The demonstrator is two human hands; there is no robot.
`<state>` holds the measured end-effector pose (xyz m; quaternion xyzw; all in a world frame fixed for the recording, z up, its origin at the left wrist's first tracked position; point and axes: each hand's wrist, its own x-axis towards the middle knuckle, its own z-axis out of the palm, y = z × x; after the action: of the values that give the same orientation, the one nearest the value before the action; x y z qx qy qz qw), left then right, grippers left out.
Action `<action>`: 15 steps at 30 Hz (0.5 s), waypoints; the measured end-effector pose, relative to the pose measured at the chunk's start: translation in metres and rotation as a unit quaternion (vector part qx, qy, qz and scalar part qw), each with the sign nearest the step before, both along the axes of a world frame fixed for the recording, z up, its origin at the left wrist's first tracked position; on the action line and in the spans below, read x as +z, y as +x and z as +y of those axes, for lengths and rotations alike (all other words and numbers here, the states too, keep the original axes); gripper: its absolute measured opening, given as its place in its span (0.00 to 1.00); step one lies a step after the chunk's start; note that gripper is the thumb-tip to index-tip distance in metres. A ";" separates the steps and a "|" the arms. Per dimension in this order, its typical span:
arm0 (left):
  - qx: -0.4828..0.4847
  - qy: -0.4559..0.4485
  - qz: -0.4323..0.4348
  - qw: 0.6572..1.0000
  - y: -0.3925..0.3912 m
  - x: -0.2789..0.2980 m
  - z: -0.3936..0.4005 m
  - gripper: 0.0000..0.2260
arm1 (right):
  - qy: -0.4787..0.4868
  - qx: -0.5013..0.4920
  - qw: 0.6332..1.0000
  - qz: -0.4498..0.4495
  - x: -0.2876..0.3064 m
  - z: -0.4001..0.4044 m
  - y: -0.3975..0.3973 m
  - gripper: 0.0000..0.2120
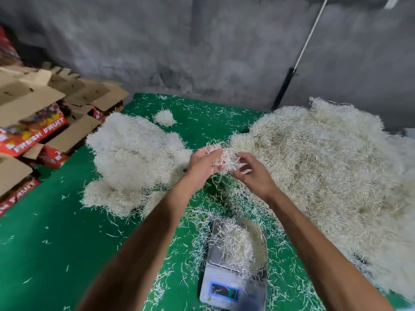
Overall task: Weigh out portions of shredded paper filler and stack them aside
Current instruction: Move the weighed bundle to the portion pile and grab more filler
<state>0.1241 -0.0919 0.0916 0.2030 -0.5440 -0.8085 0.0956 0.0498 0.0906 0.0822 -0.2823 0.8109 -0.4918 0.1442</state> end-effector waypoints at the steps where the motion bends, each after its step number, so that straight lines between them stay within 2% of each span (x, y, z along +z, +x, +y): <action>1: 0.005 -0.001 0.001 1.000 0.002 0.007 -0.004 0.34 | 0.008 -0.003 1.000 0.012 0.002 -0.003 0.002 0.26; 5: 0.013 0.010 0.024 1.000 0.011 0.031 -0.017 0.34 | 0.007 0.021 1.000 -0.011 0.011 -0.020 0.011 0.23; 8: 0.004 0.014 0.018 1.000 0.017 0.036 -0.022 0.36 | 0.004 0.042 0.999 -0.009 0.011 -0.033 0.015 0.05; 11: -0.014 0.045 0.030 0.998 0.023 0.037 -0.028 0.32 | -0.001 0.051 0.998 -0.042 0.013 -0.045 0.019 0.09; 13: -0.032 0.056 0.033 0.997 0.026 0.041 -0.029 0.24 | 0.015 0.066 0.996 -0.057 0.013 -0.054 0.022 0.21; 14: -0.037 0.055 0.033 0.997 0.027 0.043 -0.029 0.21 | 0.024 0.067 0.996 -0.055 0.012 -0.057 0.024 0.23; 15: -0.038 0.051 0.027 0.998 0.027 0.045 -0.029 0.20 | 0.024 0.069 0.996 -0.051 0.010 -0.061 0.025 0.20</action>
<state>0.1512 -0.1212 0.1363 0.1650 -0.5063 -0.8436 0.0691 0.0751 0.0294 0.0922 -0.3088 0.7923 -0.4752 0.2259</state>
